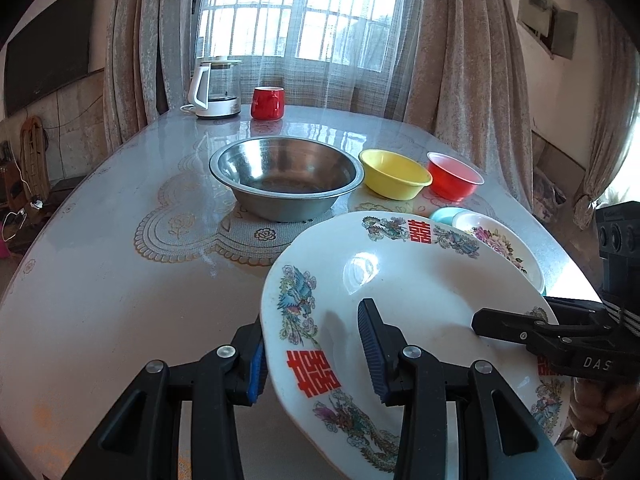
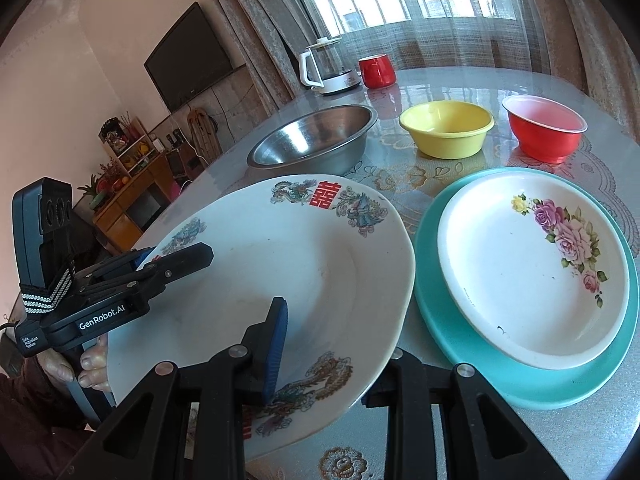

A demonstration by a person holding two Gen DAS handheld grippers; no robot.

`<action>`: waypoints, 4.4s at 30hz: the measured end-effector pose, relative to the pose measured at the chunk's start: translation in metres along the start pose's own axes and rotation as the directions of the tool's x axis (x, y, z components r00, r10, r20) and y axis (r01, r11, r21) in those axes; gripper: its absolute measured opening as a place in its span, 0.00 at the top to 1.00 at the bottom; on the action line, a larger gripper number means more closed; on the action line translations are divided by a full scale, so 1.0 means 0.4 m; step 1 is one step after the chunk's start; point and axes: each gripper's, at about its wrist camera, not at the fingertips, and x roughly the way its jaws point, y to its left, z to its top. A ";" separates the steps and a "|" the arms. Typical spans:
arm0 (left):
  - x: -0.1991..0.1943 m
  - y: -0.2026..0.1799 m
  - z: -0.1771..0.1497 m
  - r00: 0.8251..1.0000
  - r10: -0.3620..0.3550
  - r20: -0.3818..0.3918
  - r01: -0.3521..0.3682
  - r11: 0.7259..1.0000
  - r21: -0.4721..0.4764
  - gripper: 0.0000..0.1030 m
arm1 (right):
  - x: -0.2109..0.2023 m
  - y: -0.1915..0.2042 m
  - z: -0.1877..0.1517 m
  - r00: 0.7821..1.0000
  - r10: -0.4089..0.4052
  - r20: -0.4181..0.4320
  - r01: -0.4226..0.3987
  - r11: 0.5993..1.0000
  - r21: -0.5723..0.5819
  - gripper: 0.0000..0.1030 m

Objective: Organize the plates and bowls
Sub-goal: 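Carry the large red-character plate with the left tool over the teal plate, then lower the large plate onto the rose plate on the teal plate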

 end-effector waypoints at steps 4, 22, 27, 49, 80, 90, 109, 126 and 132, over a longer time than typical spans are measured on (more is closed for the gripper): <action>0.002 -0.023 0.013 1.000 -0.010 0.007 0.010 1.000 0.008 0.60 | -0.021 -0.010 0.001 1.000 -0.007 0.014 0.007 1.000 0.001 0.72; 0.051 -0.173 0.083 0.997 -0.071 0.025 0.069 0.996 0.051 0.60 | -0.141 -0.112 0.005 0.995 -0.067 0.071 0.065 0.997 0.031 0.72; 0.079 -0.228 0.114 0.996 -0.088 0.028 0.086 0.994 0.073 0.60 | -0.177 -0.158 0.009 0.992 -0.092 0.088 0.088 0.995 0.043 0.72; 0.289 -0.363 0.149 0.992 -0.080 -0.093 0.088 0.992 0.087 0.60 | -0.183 -0.352 0.027 0.979 -0.198 0.055 0.192 0.978 0.086 0.72; 0.297 -0.391 0.153 0.990 -0.050 -0.131 0.066 0.990 0.126 0.59 | -0.179 -0.382 0.025 0.951 -0.307 0.031 0.298 0.939 0.170 0.76; 0.276 -0.386 0.141 0.991 -0.043 -0.124 0.059 0.990 0.128 0.59 | -0.210 -0.391 0.015 0.957 -0.283 0.062 0.260 0.933 0.249 0.70; 0.250 -0.372 0.126 0.993 -0.009 -0.114 0.023 0.993 0.120 0.59 | -0.224 -0.379 -0.009 0.935 -0.343 0.090 0.304 0.906 0.294 0.80; 0.201 -0.318 0.120 0.997 -0.033 -0.075 0.037 0.997 0.063 0.59 | -0.220 -0.390 -0.022 0.946 -0.316 0.078 0.268 0.892 0.364 0.78; 0.204 -0.324 0.118 0.996 -0.036 -0.080 0.040 0.998 0.058 0.59 | -0.210 -0.376 -0.013 0.934 -0.350 0.076 0.309 0.895 0.321 0.80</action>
